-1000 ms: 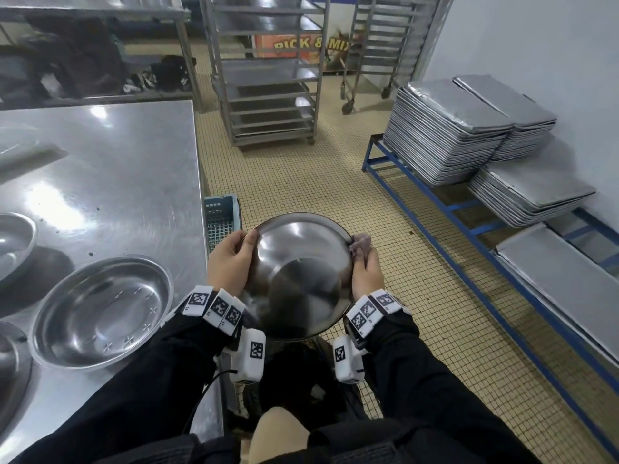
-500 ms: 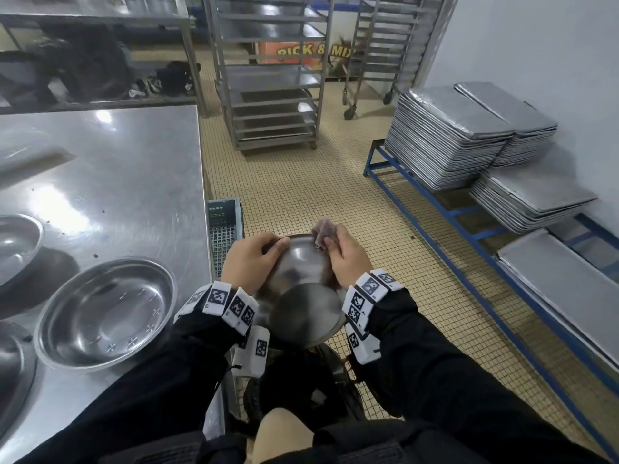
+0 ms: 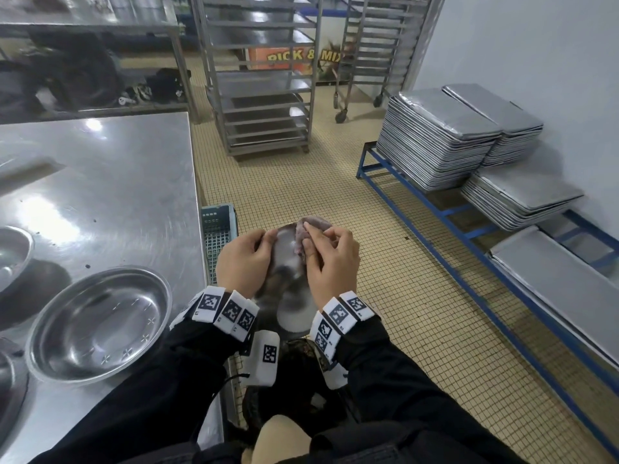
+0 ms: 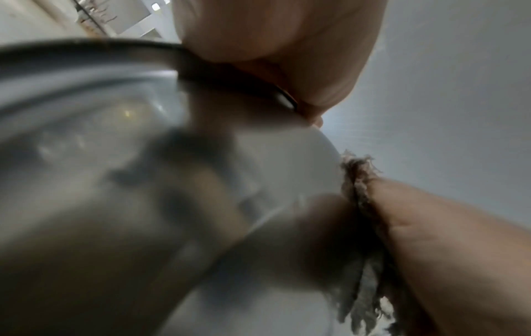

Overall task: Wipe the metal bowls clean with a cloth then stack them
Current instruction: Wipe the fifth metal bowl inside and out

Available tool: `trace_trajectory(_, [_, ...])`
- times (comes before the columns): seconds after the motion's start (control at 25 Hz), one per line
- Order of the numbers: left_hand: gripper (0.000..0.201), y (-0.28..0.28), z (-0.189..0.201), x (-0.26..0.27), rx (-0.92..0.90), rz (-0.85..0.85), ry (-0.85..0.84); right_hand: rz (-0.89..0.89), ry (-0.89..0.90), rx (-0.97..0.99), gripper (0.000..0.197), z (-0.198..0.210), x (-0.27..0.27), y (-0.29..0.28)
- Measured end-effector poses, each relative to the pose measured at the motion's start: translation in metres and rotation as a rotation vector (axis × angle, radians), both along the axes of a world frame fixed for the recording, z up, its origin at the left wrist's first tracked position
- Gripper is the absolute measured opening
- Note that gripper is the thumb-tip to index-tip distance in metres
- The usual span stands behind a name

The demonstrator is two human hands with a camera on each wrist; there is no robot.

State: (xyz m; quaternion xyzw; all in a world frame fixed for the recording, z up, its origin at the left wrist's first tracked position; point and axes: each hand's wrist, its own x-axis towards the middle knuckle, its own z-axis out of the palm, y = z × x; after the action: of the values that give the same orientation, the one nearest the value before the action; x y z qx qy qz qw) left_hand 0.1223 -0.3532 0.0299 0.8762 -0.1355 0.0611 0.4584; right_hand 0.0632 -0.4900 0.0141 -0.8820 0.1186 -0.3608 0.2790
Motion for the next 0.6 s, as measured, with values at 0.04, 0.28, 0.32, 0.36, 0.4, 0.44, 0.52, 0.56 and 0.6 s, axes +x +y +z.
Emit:
trace_trajectory(0.04, [0.043,0.000,0.002,-0.002,-0.018,0.005,0.004,-0.008,-0.034,0.048,0.037,0.002,0.001,-0.002])
trace_trajectory(0.28, [0.047,0.011,0.001,0.000,-0.131,0.088,0.058,-0.164,0.226,0.439,0.033,-0.022,0.002,-0.044])
trace_trajectory(0.32, [0.045,0.012,-0.001,0.000,-0.116,0.094,0.053,-0.171,0.237,0.415,0.032,-0.024,-0.001,-0.044])
trace_trajectory(0.36, [0.044,0.013,-0.003,0.000,-0.107,0.095,0.047,-0.160,0.196,0.400,0.030,-0.021,-0.003,-0.040])
trace_trajectory(0.4, [0.043,0.014,-0.005,0.000,-0.105,0.090,0.041,-0.126,0.121,0.398,0.030,-0.013,-0.004,-0.032])
trace_trajectory(0.44, [0.042,0.013,-0.006,0.000,-0.108,0.079,0.034,-0.065,0.044,0.374,0.030,-0.003,-0.003,-0.021])
trace_trajectory(0.52, [0.042,0.009,-0.005,0.000,-0.125,0.064,0.020,0.034,-0.043,0.180,0.033,0.012,-0.001,0.008])
trace_trajectory(0.56, [0.043,0.007,-0.003,-0.001,-0.134,0.060,0.011,0.046,-0.060,0.062,0.036,0.014,0.001,0.019])
trace_trajectory(0.6, [0.043,0.005,0.001,-0.003,-0.143,0.058,-0.002,0.035,-0.073,-0.001,0.039,0.013,0.005,0.024])
